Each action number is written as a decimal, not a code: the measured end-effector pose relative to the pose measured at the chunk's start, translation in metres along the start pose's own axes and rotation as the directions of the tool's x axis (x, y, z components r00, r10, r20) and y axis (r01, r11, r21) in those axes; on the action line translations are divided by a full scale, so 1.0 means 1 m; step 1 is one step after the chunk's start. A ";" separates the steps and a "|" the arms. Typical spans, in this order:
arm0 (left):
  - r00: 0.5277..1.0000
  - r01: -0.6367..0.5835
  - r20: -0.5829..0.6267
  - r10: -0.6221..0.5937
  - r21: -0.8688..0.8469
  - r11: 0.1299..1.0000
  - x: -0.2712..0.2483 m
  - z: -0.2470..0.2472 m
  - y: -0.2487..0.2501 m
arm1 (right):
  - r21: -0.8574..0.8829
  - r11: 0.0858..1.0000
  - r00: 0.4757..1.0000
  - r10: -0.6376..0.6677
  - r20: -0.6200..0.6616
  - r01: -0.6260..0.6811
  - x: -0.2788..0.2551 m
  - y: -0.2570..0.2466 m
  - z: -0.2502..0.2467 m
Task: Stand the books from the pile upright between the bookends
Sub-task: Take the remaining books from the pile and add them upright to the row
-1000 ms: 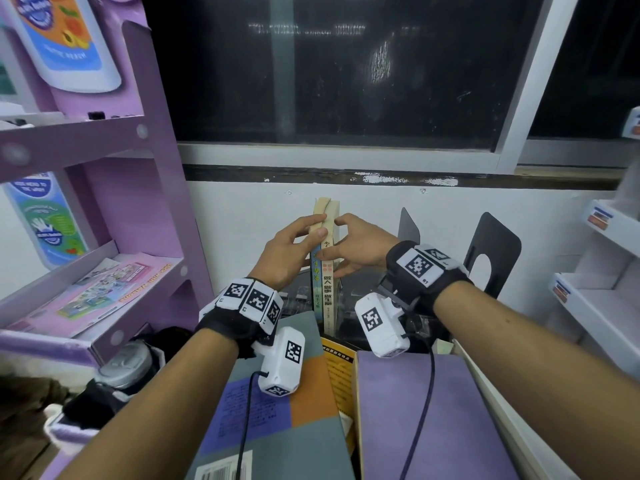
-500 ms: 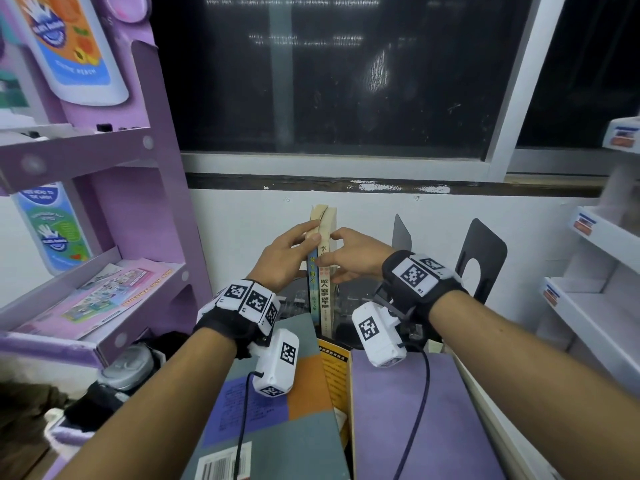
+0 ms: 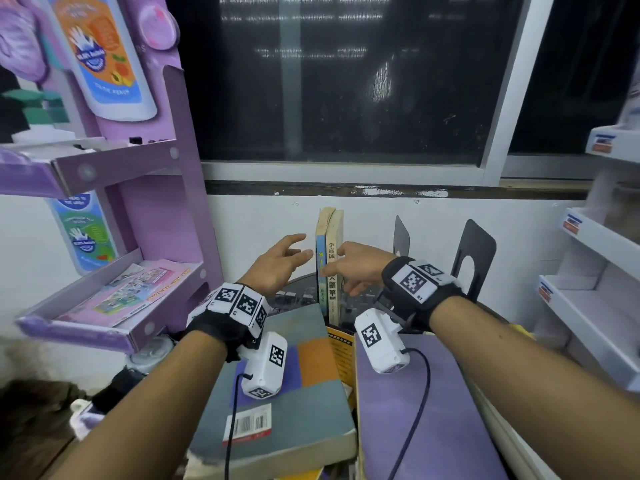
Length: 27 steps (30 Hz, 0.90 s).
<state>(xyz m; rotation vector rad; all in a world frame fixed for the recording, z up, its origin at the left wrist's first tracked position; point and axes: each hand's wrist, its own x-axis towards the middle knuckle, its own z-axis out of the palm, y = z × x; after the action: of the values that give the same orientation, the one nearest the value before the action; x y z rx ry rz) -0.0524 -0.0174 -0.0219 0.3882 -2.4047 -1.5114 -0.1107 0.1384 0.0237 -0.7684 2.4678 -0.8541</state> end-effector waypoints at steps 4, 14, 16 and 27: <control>0.998 0.048 0.024 -0.049 0.041 0.998 -0.024 -0.007 -0.002 | -0.049 0.999 1.000 0.024 0.017 -0.024 -0.014 -0.001 0.014; 0.984 0.178 0.010 -0.180 0.096 0.979 -0.086 -0.024 -0.012 | -0.161 0.986 0.998 0.047 0.036 -0.040 -0.039 -0.009 0.057; 0.973 0.228 0.012 -0.231 0.123 0.966 -0.097 -0.028 -0.016 | -0.196 0.980 0.998 0.049 0.045 -0.039 -0.044 -0.009 0.064; 0.913 0.373 0.039 -0.405 0.321 0.871 -0.128 -0.034 -0.031 | -0.264 0.964 0.999 0.032 0.010 -0.028 -0.063 -0.002 0.089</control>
<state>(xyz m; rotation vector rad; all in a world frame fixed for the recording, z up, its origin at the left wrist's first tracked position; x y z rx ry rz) 0.0810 -0.0121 -0.0474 0.9356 -2.7796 -1.3204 -0.0142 0.1376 -0.0266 -0.8191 2.6059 -0.5108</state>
